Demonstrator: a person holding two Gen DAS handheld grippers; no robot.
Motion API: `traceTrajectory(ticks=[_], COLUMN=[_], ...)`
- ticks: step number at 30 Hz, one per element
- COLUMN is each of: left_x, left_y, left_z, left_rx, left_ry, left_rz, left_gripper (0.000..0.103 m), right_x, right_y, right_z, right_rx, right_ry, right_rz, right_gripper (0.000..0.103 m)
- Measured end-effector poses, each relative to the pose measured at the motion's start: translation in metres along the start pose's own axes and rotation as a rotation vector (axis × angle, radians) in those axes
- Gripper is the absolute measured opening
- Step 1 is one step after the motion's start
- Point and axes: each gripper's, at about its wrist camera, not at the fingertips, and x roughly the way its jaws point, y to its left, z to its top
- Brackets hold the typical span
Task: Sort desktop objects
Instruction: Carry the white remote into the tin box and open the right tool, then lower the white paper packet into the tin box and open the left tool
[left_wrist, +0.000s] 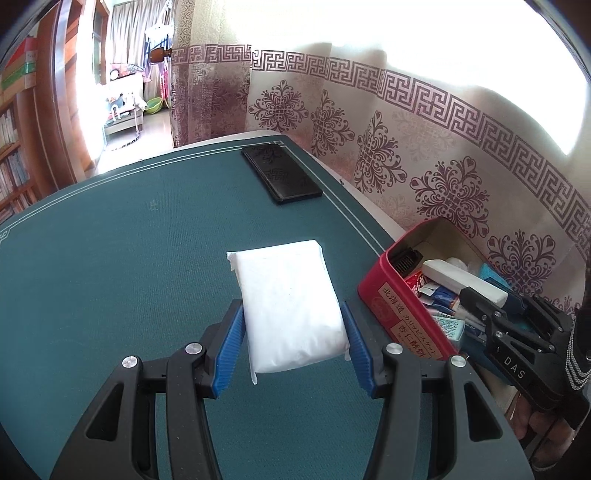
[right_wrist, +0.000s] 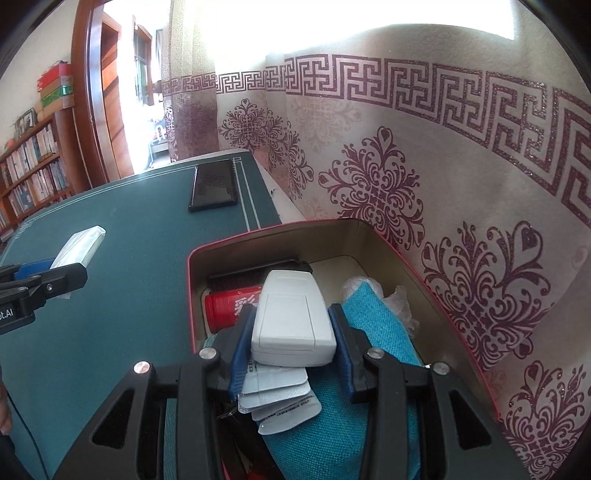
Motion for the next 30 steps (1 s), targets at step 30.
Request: traceTrajectory(ticks=[30], left_x=[0.054], left_y=[-0.121], left_z=[0.017], left_rx=[0.092], left_ry=[0.096], left_rz=[-0.176], left_gripper=[0.057], right_x=[-0.04], right_y=[-0.047], right_z=[-0.027], right_rx=[0.046], right_ry=[-0.06], right_rz=[-0.046], right_gripper=[0.076])
